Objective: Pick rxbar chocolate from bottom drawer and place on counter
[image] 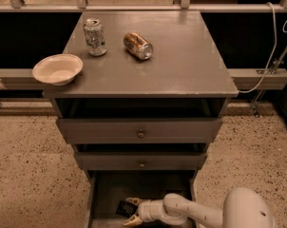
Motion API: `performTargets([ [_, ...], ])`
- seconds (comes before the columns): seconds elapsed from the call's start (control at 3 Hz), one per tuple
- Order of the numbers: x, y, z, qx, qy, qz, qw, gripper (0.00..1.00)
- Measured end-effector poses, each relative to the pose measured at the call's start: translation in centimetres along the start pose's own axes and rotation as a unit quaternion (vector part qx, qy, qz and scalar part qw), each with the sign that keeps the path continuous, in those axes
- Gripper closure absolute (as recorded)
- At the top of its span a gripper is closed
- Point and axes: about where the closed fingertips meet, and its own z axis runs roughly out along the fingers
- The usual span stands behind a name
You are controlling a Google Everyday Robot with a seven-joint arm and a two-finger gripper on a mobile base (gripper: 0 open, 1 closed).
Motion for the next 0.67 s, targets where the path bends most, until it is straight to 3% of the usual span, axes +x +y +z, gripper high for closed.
performTargets([
  [0.67,2.0,-1.8,-0.2,0.023,0.025,-0.008,0.9994,0.28],
])
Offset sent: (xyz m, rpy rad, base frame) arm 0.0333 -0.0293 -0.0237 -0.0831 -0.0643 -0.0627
